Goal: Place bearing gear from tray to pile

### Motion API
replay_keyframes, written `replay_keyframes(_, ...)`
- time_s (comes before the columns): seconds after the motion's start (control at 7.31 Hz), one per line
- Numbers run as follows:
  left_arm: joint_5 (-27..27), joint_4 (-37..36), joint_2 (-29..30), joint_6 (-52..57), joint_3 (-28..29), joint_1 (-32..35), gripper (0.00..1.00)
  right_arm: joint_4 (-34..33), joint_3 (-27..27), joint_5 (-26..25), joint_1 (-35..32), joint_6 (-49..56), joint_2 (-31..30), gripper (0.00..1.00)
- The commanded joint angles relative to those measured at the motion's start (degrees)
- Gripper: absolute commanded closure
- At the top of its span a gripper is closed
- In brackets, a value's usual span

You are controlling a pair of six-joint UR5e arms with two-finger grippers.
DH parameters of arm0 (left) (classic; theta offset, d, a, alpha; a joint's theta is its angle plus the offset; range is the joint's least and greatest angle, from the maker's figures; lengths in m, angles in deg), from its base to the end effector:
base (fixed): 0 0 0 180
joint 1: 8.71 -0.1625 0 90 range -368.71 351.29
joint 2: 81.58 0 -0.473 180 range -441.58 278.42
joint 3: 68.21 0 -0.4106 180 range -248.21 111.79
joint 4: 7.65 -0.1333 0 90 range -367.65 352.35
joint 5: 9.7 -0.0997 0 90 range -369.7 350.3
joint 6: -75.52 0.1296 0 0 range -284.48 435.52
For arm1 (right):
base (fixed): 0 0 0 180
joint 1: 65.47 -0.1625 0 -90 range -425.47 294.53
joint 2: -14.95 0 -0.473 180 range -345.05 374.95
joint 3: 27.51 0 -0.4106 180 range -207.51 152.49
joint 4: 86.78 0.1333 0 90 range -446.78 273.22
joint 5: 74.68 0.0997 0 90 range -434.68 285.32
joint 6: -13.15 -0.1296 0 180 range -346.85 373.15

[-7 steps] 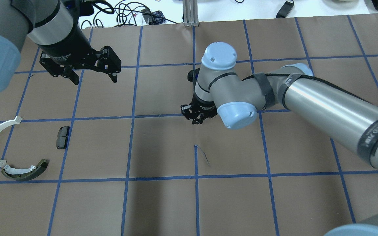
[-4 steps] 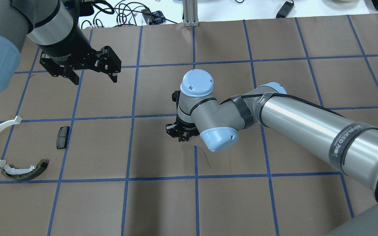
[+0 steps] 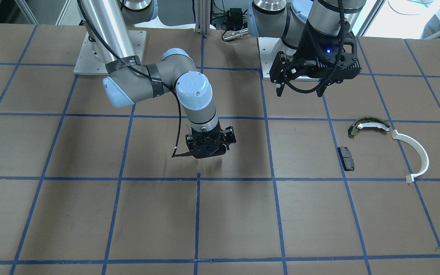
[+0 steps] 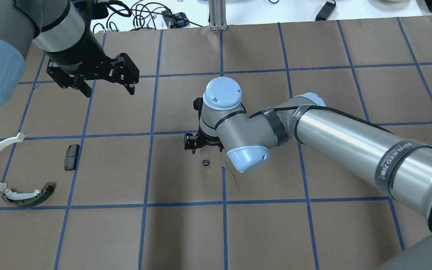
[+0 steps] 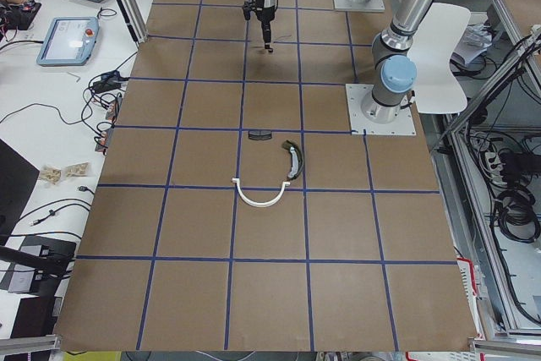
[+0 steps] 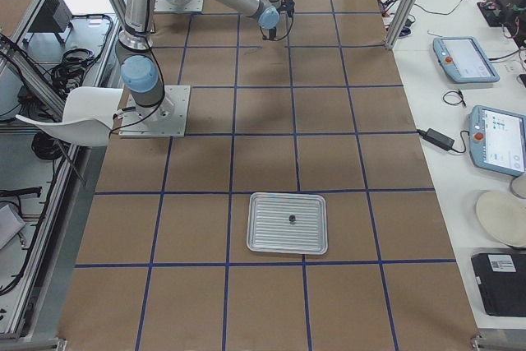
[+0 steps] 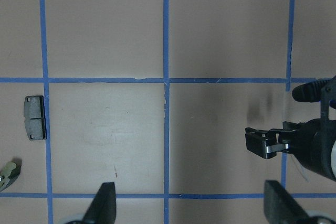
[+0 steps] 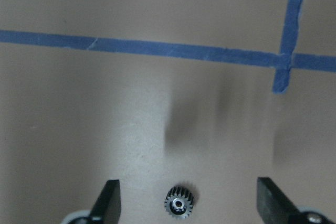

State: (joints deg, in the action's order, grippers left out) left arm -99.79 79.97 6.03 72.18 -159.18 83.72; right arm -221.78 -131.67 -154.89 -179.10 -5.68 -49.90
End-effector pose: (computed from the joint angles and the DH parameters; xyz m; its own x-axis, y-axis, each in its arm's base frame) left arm -0.1541 -0.4927 0.5226 -0.9999 -0.0159 0.0023 -0.0160 0.9977 -0.0663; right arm 0.3951 -0.5154 0.2133 -0.9768 -0.0942 -0.1921 -0.0883 0.9953 -0.0392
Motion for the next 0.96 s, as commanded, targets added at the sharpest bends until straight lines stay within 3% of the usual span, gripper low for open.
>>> replay_keyframes(0.0,0.0,0.0,0.0,0.0,0.0,0.0,0.0,3.8,1.8,-1.4,8.4,7.6,-2.3,0.0)
replay_keyframes(0.55,2.4,-0.7,4.7,-3.0,-1.5,1.7,0.0,19.2,1.8,-3.3,31.3,24.9,-11.2,0.0)
replay_keyframes(0.82,2.5,-6.5,11.0,-10.0,-2.4,8.1,0.0,22.1,1.6,-10.4,41.2,34.9,-13.4,0.0)
